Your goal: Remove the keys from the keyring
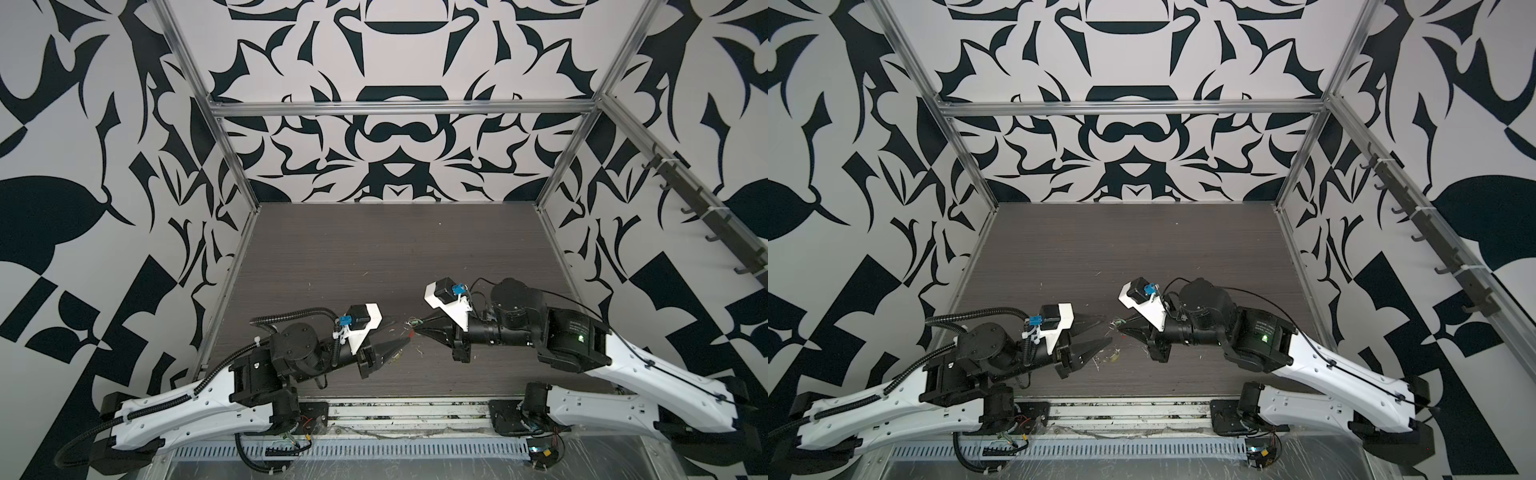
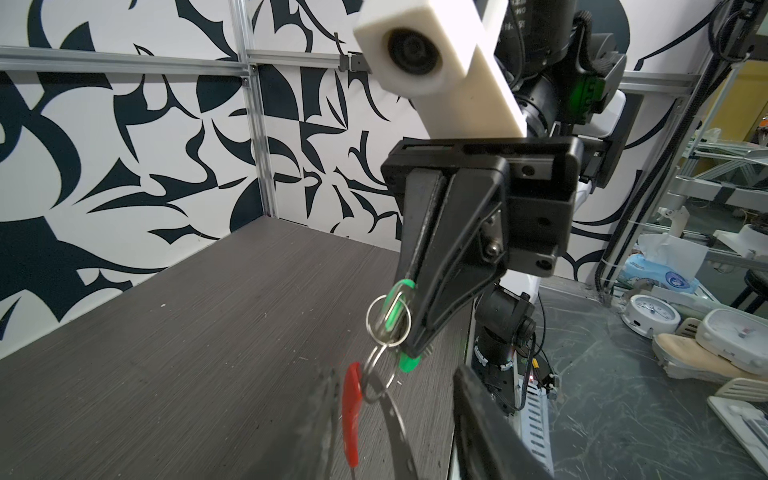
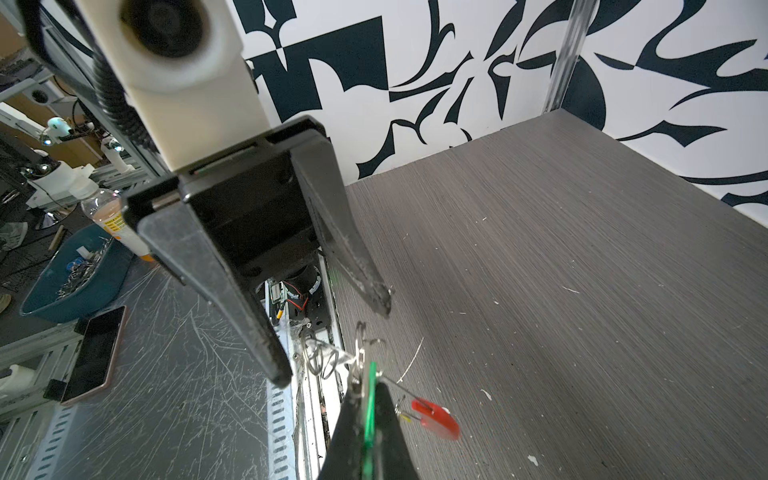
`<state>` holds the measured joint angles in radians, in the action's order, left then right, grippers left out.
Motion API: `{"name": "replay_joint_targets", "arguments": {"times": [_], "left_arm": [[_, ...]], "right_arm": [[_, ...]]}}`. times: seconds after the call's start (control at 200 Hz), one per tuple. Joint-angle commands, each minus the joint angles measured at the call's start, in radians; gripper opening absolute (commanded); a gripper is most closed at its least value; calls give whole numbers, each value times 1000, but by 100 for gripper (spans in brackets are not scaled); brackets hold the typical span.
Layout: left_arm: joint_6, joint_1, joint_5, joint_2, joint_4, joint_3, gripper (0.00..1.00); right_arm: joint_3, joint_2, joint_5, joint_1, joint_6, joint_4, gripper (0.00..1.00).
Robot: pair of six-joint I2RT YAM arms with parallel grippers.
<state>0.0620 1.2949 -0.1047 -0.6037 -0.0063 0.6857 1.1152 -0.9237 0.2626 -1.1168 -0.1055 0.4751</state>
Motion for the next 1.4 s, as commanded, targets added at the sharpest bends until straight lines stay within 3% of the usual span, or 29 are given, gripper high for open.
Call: {"name": "replay_joint_targets", "arguments": {"times": [0.0,0.28,0.505,1.02,1.395], "left_arm": [[-17,-8,34,-4,-12,46,45],[-16,-9,40,-9,-20,55,27],[-18,-9,28,-27,-17,61,25],[-16,-9,1,-25,-12,69,0],[-7,-9,8,-10,-19,74,0]], "right_arm": [[53,22,23,0,-3,-28,0],[45,23,24,0,-7,-40,0],[46,20,24,0,-8,-46,0],[44,24,-3,0,-14,-38,0],[44,55,-95,-1,-4,4,0]]}}
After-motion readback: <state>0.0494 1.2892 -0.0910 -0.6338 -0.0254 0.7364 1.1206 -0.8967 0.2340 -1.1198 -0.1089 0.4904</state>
